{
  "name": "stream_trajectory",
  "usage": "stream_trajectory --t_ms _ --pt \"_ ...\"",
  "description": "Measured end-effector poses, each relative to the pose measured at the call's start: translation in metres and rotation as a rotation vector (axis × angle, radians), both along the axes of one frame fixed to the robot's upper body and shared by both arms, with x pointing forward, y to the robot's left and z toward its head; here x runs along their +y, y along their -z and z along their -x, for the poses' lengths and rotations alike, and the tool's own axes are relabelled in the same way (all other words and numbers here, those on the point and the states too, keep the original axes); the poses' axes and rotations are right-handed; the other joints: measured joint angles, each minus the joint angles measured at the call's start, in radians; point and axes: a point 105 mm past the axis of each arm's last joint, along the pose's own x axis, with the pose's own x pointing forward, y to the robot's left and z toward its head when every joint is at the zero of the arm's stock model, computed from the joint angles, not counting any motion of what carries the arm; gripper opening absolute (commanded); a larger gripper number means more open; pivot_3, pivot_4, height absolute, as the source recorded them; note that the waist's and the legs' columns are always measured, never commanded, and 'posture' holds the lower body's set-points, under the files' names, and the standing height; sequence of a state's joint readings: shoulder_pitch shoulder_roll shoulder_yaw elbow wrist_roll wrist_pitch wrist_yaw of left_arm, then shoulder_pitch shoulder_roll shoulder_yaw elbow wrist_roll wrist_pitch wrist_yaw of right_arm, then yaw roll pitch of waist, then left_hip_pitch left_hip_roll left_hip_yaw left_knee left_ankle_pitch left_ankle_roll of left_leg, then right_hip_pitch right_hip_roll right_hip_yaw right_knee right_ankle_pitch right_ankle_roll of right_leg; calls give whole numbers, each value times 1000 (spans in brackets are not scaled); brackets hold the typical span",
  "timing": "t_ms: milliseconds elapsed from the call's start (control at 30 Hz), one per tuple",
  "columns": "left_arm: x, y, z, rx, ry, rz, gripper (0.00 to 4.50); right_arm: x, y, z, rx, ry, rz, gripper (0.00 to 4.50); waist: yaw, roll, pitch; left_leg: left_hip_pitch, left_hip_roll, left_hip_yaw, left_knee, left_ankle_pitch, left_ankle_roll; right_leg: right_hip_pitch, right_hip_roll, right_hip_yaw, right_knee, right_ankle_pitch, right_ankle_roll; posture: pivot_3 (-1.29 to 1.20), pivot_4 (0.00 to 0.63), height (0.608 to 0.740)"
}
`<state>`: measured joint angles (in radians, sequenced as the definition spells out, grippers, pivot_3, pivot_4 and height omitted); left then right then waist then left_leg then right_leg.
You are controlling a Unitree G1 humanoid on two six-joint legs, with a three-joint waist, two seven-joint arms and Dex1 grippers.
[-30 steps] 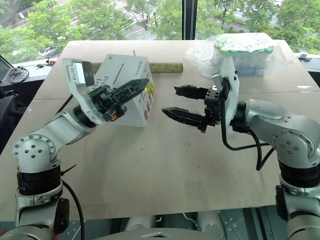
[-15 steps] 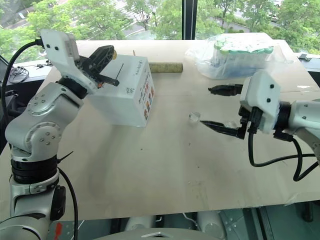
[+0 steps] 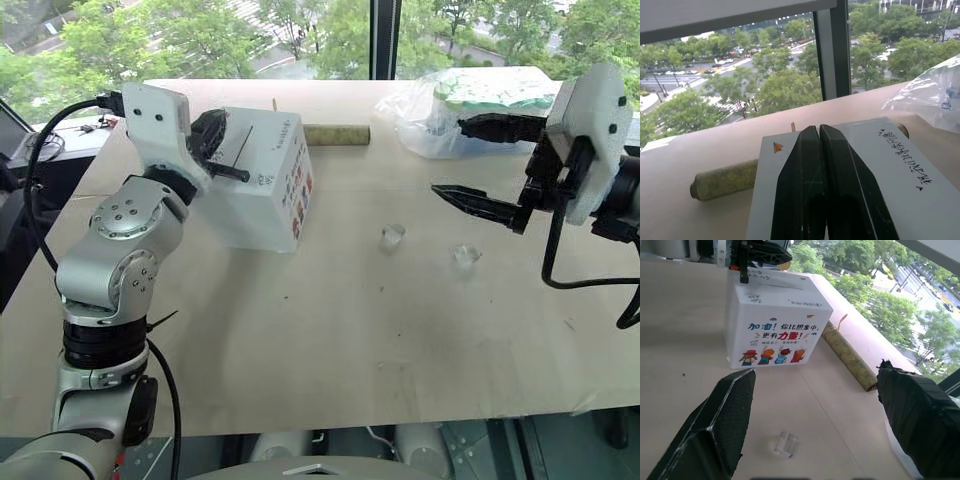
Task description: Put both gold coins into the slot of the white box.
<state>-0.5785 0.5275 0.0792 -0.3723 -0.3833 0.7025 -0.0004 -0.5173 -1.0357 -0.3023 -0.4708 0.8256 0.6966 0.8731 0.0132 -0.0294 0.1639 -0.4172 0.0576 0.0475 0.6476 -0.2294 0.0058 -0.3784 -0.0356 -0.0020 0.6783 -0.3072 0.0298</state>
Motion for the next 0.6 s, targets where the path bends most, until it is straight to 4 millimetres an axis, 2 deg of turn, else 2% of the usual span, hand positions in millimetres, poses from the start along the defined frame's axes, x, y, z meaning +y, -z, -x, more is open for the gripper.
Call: stream_trajectory --t_ms 133,600 --pt "-1 8 -1 57 -7 45 0 -5 -6 1 -9 3 3 4147 0 0 0 0 0 0 0 0 0 0 0 0 0 0 0 0 150 740" --pt "-9 8 4 95 -5 64 0 -4 -2 2 8 -10 11 4147 -1 0 0 0 0 0 0 0 0 0 0 0 0 0 0 0 150 740"
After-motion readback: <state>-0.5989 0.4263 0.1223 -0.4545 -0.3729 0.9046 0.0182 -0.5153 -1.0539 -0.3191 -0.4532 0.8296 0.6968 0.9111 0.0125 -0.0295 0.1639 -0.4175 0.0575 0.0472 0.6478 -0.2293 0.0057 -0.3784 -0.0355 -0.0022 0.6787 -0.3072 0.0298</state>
